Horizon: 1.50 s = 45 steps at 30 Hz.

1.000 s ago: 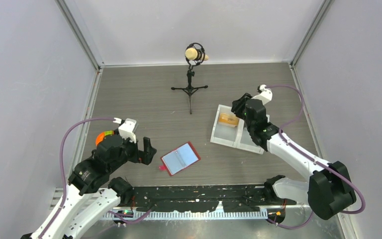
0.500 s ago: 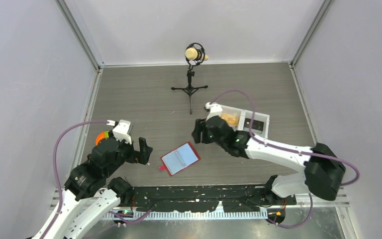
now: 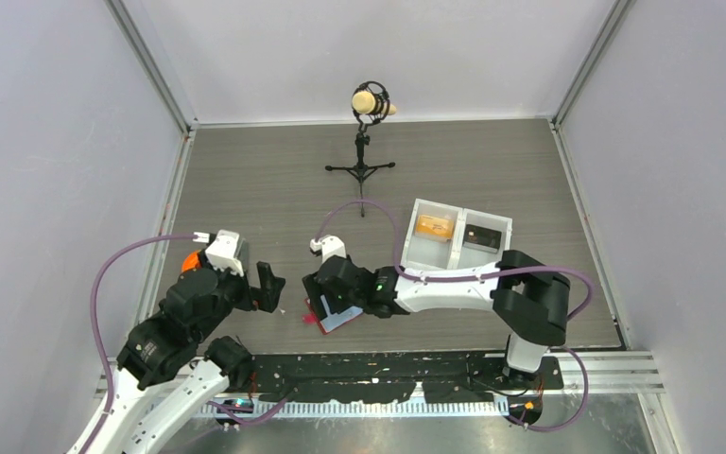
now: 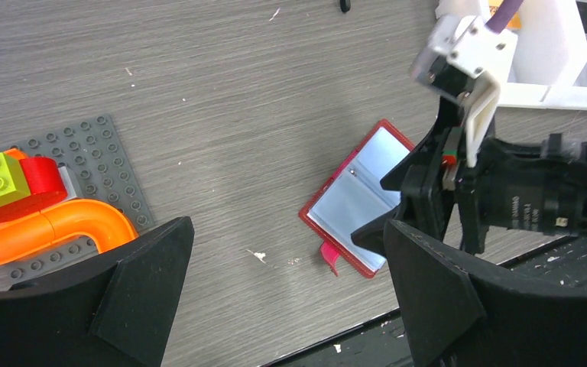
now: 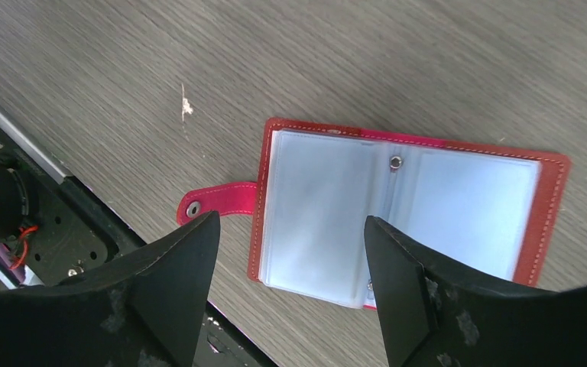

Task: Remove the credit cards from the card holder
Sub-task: Remove the credit card from the card holder.

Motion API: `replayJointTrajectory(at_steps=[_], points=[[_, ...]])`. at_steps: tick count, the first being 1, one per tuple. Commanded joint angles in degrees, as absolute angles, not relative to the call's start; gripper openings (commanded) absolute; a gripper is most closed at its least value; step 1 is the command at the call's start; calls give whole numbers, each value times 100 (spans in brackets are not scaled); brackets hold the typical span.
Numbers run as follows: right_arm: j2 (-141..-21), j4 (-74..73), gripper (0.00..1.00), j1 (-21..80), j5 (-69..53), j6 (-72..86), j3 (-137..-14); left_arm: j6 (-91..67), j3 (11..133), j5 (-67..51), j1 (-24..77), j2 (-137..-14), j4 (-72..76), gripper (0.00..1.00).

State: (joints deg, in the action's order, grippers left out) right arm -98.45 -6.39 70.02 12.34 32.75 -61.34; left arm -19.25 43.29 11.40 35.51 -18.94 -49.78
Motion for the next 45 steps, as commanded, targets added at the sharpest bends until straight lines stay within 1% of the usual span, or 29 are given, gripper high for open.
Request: replayJointTrajectory(at_steps=[1, 10, 17, 27, 38, 45], points=[[-10061, -766, 77, 7089, 1342, 3261, -6410, -1898, 4346, 1230, 3525, -1843, -4837, 100], [-10384, -830, 78, 7137, 1420, 3322, -6542, -1907, 4355, 1291, 3527, -1648, -4848, 100], [-10699, -1104, 78, 7204, 1713, 3245, -6819, -1916, 4316, 1386, 3522, -1391, -4792, 100], [-10909, -1517, 77, 7324, 2195, 3259, -7047, -1907, 4325, 1381, 3520, -1463, -4818, 100], [-10977, -1638, 66, 7339, 2352, 3316, -7094, -1907, 4316, 1389, 3525, -1460, -4808, 100], [-10718, -1502, 58, 7339, 2393, 3478, -6953, -1981, 4315, 1389, 3524, -1513, -4819, 100]])
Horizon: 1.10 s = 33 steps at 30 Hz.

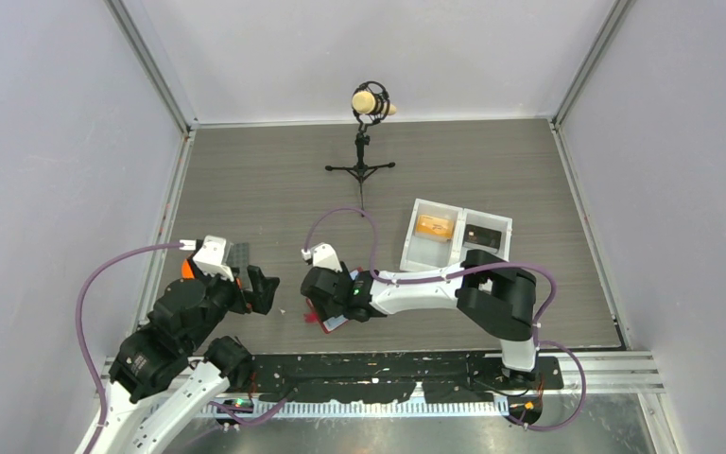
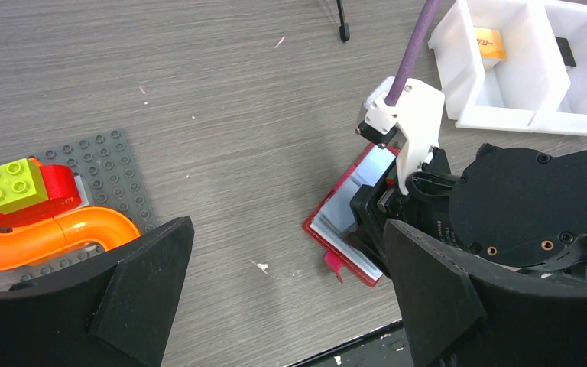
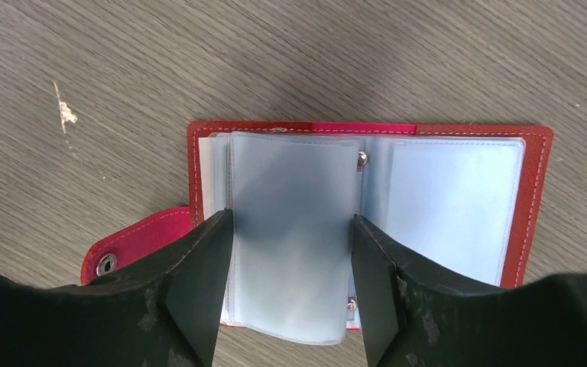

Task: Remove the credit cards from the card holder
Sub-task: Remove the credit card from the card holder.

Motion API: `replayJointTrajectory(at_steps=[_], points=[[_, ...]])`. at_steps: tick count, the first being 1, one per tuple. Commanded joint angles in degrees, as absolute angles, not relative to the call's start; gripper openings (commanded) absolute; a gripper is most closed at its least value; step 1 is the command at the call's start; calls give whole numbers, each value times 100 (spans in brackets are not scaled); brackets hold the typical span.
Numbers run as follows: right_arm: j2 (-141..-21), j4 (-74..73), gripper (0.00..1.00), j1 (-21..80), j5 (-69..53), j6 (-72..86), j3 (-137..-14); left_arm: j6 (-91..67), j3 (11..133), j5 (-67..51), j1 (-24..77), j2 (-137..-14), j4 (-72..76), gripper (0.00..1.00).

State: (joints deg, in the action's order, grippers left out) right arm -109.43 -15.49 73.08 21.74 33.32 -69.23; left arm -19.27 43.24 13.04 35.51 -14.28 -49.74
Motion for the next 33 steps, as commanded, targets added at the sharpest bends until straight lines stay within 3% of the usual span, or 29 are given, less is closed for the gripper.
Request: replayJointTrajectory(at_steps=[1, 17, 33], points=[[-10681, -1454, 58, 7339, 2387, 3515, -6926, -2004, 4315, 1384, 3524, -1538, -4820, 100], [-9896, 161, 42, 6814, 1556, 4162, -5628, -3714, 3740, 592, 3524, -1940, -4586, 89], [-9216, 478, 47, 6441, 1647, 4291, -4810, -4429, 2345, -158, 3524, -2686, -3348, 76]])
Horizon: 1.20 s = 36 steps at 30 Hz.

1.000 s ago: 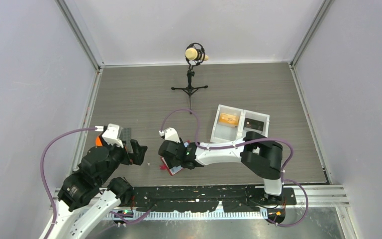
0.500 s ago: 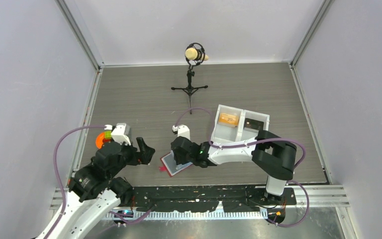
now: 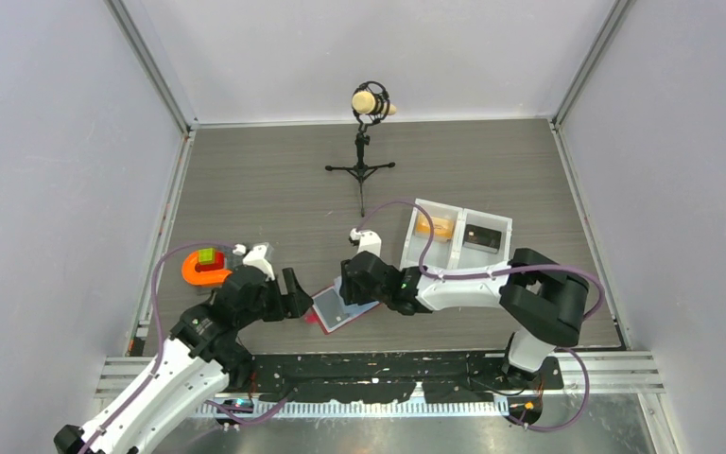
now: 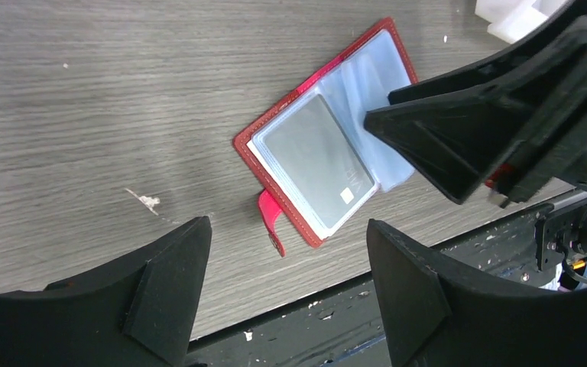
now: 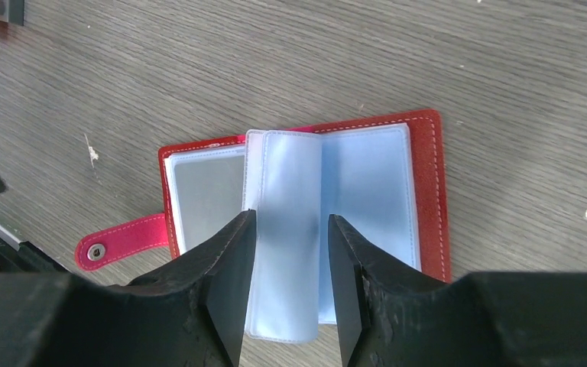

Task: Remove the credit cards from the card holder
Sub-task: Remove the credit card from the card holder.

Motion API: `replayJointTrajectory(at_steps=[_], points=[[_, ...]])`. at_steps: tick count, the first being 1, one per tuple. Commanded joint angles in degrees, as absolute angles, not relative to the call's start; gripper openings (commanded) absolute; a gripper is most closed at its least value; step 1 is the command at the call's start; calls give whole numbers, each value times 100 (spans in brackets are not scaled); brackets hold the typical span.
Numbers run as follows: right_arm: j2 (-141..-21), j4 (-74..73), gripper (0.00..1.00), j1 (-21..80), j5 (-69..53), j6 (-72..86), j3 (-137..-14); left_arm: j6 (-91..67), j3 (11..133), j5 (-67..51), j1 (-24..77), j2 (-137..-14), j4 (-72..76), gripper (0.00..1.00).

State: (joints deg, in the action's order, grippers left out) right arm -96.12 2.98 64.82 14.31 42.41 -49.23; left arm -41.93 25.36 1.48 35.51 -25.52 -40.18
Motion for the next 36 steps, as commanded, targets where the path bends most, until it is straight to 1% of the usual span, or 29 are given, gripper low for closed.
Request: replayJointTrajectory(at_steps=[1, 8, 10, 14, 17, 20, 23, 24, 26, 31, 32, 33, 34, 35, 36], points=[[-9144, 412, 47, 6429, 1712, 4254, -4778, -4449, 2286, -183, 3524, -2728, -3288, 76], [-8568, -164, 47, 6331, 2074, 4082, -4608, -4670, 1750, -381, 3525, -3020, -2765, 69], [-8260, -354, 47, 6328, 2093, 3972, -4608, -4693, 1655, -409, 3520, -3083, -2641, 68], [-8036, -603, 47, 6328, 2014, 3838, -4750, -4667, 1559, -402, 3524, -3189, -2421, 66], [-8003, -614, 47, 6343, 1893, 3843, -4831, -4617, 1518, -397, 3525, -3282, -2283, 64], [-8036, -367, 47, 6388, 1649, 3775, -4838, -4587, 1467, -444, 3526, -3373, -2144, 59], [-8246, -175, 48, 6433, 1266, 3691, -4936, -4562, 1421, -515, 3529, -3442, -2040, 55], [-8398, -191, 49, 6469, 1230, 3673, -4982, -4562, 1409, -533, 3529, -3459, -2013, 54], [-8633, -266, 54, 6552, 1188, 3646, -5211, -4554, 1393, -564, 3525, -3474, -1987, 48], [-9153, -251, 58, 6719, 1099, 3628, -5444, -4535, 1356, -646, 3524, -3433, -1986, 30], [-9213, -249, 60, 6730, 1086, 3636, -5494, -4535, 1342, -643, 3524, -3402, -1986, 25], [-9312, -234, 64, 6778, 1083, 3637, -5524, -4531, 1330, -649, 3524, -3384, -1986, 19], [-9358, -235, 66, 6804, 1126, 3625, -5584, -4527, 1321, -662, 3524, -3361, -1980, 13], [-9450, -263, 70, 6851, 1156, 3623, -5614, -4526, 1319, -678, 3524, -3330, -1978, 6], [-9493, -277, 71, 6885, 1225, 3617, -5662, -4519, 1318, -696, 3524, -3312, -1973, 0]])
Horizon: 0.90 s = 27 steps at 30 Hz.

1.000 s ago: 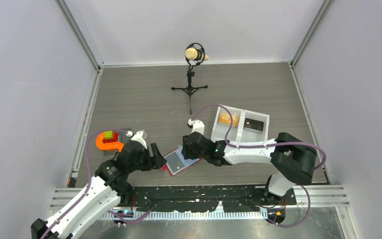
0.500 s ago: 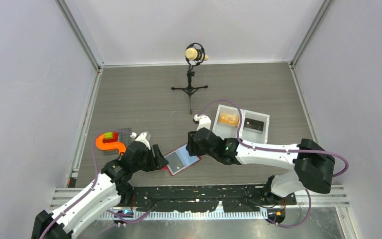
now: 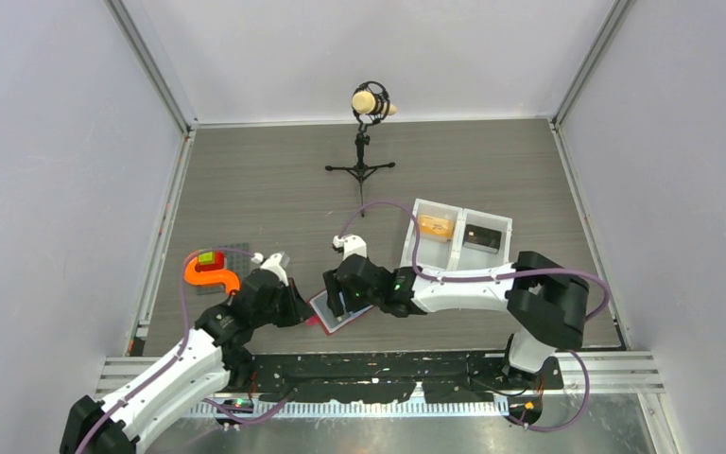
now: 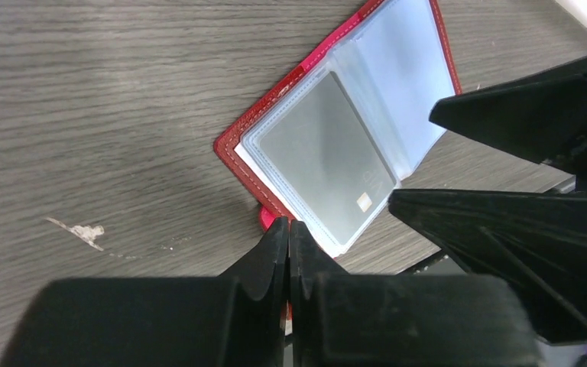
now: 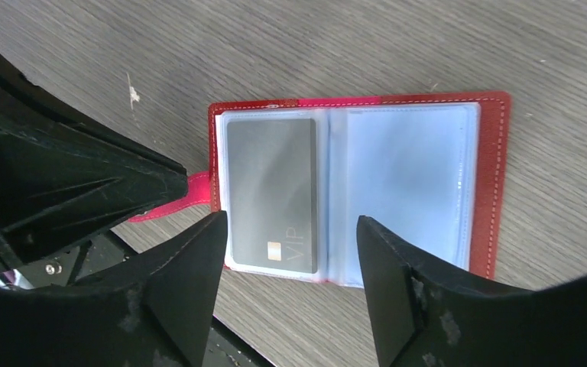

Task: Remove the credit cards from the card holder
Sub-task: Remove the credit card from the card holder.

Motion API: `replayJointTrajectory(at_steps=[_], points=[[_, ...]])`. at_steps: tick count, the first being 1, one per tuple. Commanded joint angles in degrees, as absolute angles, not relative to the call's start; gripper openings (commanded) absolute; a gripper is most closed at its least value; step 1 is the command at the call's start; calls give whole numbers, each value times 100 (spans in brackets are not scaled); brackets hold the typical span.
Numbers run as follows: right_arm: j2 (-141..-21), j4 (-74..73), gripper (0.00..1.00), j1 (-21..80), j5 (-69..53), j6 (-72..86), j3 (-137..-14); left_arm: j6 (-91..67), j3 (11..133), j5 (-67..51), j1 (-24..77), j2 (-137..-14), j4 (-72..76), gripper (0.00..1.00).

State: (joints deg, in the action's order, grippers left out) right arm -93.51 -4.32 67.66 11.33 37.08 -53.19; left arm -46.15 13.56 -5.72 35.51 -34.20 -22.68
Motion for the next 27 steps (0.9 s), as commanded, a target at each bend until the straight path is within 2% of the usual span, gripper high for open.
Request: replayJointTrajectory(at_steps=[1, 19, 27], points=[[-9567, -293, 72, 6901, 1245, 3615, -5687, -4518, 1323, -713, 3524, -3284, -1969, 0], [-10066, -619, 76, 7154, 1739, 3461, -6050, -4684, 1539, -615, 3524, -2583, -2295, 0], [-10028, -559, 67, 7153, 1900, 3525, -5901, -4694, 1548, -545, 3523, -2395, -2491, 0]])
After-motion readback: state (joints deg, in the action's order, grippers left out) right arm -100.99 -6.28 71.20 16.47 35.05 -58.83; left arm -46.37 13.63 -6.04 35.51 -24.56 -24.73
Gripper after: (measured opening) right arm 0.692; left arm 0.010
